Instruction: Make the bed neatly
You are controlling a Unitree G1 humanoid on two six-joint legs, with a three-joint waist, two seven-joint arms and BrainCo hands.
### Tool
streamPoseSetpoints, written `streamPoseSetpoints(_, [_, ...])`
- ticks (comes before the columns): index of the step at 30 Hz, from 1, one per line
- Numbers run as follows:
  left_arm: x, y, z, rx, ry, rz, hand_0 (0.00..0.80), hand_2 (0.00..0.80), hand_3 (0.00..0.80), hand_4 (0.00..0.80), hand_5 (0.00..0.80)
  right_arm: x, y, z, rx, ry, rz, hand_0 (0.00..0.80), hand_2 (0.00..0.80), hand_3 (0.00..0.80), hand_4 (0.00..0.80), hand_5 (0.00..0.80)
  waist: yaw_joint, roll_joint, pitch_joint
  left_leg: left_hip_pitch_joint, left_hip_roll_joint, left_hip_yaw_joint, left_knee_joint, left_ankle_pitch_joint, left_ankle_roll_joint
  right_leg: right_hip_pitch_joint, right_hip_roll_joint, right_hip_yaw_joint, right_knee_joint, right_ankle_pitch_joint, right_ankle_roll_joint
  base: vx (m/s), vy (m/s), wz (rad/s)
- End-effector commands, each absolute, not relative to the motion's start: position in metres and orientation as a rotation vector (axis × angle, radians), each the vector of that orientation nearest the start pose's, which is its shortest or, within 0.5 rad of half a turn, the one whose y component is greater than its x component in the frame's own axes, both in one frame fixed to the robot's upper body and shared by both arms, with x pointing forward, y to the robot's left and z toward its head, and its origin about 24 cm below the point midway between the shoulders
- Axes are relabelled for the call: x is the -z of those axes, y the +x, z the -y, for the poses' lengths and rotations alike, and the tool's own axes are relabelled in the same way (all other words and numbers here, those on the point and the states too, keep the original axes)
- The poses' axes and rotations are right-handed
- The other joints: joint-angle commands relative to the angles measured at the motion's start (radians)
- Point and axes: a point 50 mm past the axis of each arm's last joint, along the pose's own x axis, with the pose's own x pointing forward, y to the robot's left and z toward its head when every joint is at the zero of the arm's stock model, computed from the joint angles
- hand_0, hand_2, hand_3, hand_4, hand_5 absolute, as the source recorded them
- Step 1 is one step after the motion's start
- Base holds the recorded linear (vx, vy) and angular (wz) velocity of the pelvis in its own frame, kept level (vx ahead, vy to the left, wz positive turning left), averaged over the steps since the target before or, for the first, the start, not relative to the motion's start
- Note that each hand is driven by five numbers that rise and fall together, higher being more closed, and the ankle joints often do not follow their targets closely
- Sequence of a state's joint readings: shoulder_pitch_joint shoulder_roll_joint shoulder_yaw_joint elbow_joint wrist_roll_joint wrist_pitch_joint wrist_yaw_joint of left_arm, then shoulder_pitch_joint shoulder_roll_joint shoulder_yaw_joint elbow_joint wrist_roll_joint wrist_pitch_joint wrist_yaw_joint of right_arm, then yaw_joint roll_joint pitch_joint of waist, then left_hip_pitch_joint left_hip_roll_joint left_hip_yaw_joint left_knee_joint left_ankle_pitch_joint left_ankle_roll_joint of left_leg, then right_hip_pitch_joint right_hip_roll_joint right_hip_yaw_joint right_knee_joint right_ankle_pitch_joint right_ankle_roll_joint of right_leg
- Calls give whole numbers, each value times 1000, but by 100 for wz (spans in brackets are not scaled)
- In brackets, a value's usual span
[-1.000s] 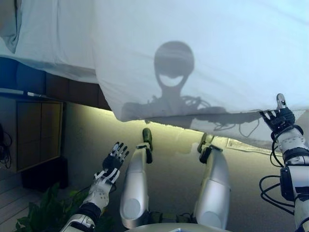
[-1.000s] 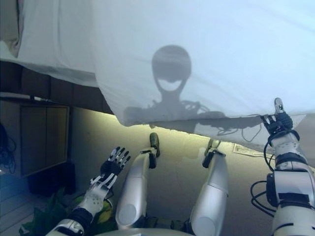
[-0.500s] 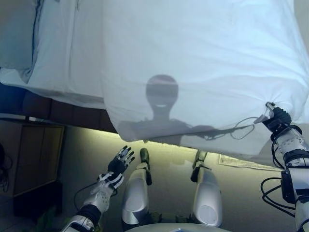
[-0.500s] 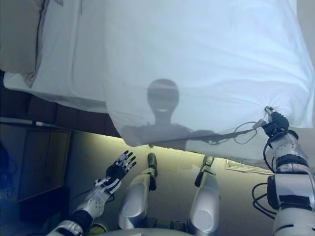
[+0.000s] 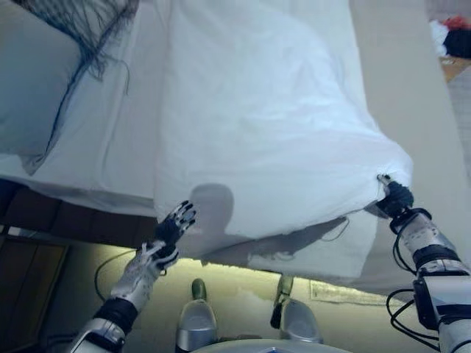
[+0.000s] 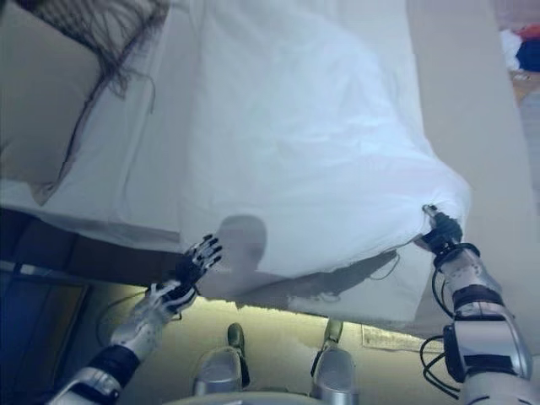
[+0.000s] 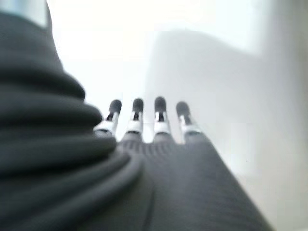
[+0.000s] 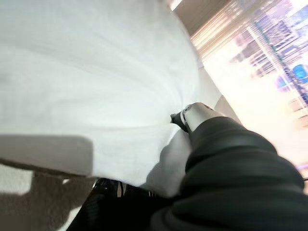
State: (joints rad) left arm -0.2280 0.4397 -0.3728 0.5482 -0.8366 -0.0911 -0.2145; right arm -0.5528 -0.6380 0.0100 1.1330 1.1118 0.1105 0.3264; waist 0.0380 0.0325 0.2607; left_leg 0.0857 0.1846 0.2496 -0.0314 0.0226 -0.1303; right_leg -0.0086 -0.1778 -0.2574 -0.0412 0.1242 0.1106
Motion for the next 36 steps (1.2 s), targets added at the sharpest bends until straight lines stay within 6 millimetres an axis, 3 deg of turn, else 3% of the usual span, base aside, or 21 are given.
streamPoseSetpoints(1, [15,284,-162,377,-235,-367,0,0,0,0,0,-77,327,339,190,628,-44,800,800,800,800,800,-13,-24,-92,-18,73,-5,32,19,-21,25,-45,-22,68,-75,41,131,32,-6])
streamPoseSetpoints(5, [33,283,-140,459,-301,-553,0,0,0,0,0,-82,339,324,143,608,-61,800,800,800,800,800,-30,-28,-127,26,73,4,-8,30,-24,63,-35,-22,55,-79,45,121,27,-6])
streamPoseSetpoints(10, [64,257,-109,584,-517,-837,0,0,0,0,0,-88,352,299,76,609,-76,800,800,800,800,800,-61,-36,-148,62,78,33,-22,25,-28,91,-27,-10,35,-81,52,109,8,-3])
streamPoseSetpoints(16, [73,216,-66,708,-1147,-1024,0,0,0,0,0,-85,355,285,11,620,-89,800,800,800,800,800,-78,-57,-150,80,87,69,-35,15,-29,96,-11,12,19,-79,54,67,-45,-14])
streamPoseSetpoints(20, [87,198,-60,496,-1397,-1135,0,0,0,0,0,-80,354,279,5,655,-84,800,800,800,800,800,-74,-90,-141,77,103,81,-32,8,-34,92,0,22,22,-84,53,52,-119,-11])
streamPoseSetpoints(26, [106,178,-67,205,-1457,-1290,0,0,0,0,0,-76,350,271,9,715,-72,800,800,800,800,800,-71,-138,-123,40,136,80,-19,13,-44,64,22,32,20,-77,49,12,-148,-5])
streamPoseSetpoints(30, [105,186,-65,137,-1465,-1260,0,0,0,0,0,-79,350,268,-16,726,-46,800,800,800,800,800,-85,-151,-102,25,150,81,-17,15,-50,44,31,44,23,-75,50,-37,-82,-4])
streamPoseSetpoints(36, [92,217,-68,57,-1579,-1067,0,0,0,0,0,-77,343,268,-37,724,-41,800,800,800,800,800,-110,-159,-90,16,163,89,-4,15,-57,31,38,56,30,-75,50,-3,-38,-6])
